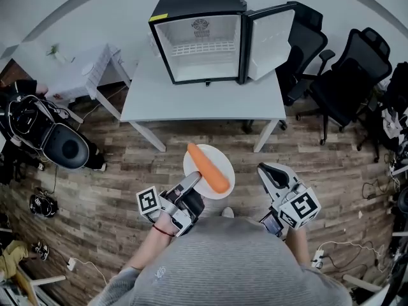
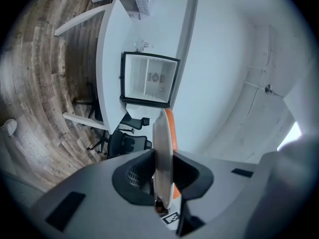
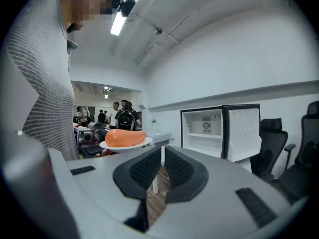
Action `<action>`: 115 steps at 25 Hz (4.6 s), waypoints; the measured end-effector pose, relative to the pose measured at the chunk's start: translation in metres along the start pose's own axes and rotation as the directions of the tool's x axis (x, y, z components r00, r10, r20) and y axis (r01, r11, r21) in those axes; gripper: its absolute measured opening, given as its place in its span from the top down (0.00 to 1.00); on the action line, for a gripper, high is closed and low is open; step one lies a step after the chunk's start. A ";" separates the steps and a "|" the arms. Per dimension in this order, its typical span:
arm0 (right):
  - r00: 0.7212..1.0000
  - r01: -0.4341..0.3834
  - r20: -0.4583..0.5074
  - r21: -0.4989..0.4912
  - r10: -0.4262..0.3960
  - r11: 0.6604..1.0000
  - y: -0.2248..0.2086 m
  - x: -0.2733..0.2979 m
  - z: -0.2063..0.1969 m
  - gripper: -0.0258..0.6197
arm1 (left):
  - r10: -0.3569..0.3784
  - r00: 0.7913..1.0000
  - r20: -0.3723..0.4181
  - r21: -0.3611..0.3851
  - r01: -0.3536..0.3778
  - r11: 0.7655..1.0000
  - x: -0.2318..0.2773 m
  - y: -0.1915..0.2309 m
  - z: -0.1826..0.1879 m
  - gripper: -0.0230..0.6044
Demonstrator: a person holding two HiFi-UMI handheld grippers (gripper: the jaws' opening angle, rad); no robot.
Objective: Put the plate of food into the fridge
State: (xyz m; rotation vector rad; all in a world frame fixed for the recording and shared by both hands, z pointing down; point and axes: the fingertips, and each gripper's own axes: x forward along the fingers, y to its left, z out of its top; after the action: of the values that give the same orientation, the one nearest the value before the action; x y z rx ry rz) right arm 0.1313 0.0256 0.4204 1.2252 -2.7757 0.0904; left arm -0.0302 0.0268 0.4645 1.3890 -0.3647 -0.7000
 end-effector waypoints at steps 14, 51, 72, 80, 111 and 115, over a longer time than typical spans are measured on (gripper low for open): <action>0.999 -0.048 -0.009 0.019 0.048 0.999 -0.045 0.057 0.001 0.93 | 0.004 0.998 0.059 -0.006 -0.003 1.000 0.053 0.004 0.070 0.84; 1.000 -0.009 -0.012 0.009 0.009 1.000 -0.152 0.256 0.029 0.93 | 0.019 1.000 -0.017 -0.038 -0.020 0.999 0.160 -0.004 0.255 0.84; 0.998 -0.053 -0.020 0.021 0.054 0.998 -0.216 0.267 0.037 0.93 | 0.035 0.998 0.044 -0.009 -0.034 0.999 0.217 -0.002 0.273 0.84; 0.998 -0.068 0.008 0.023 0.068 0.997 -0.228 0.274 0.039 0.93 | 0.053 0.998 0.015 0.031 -0.054 0.998 0.240 -0.004 0.289 0.84; 0.998 -0.052 -0.025 0.057 0.054 0.997 -0.259 0.282 0.023 0.93 | 0.101 0.982 0.158 0.068 -0.113 0.991 0.355 0.051 0.416 0.84; 0.998 -0.049 -0.031 0.063 0.051 0.997 -0.263 0.285 0.021 0.93 | 0.139 0.971 0.195 0.119 -0.164 0.979 0.361 0.072 0.445 0.84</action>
State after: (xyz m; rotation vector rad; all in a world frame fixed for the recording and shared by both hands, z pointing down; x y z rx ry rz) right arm 0.1331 -0.3623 0.4366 1.1570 -2.7954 0.2008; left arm -0.0189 -0.5442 0.5514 1.4087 -0.6701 -0.6905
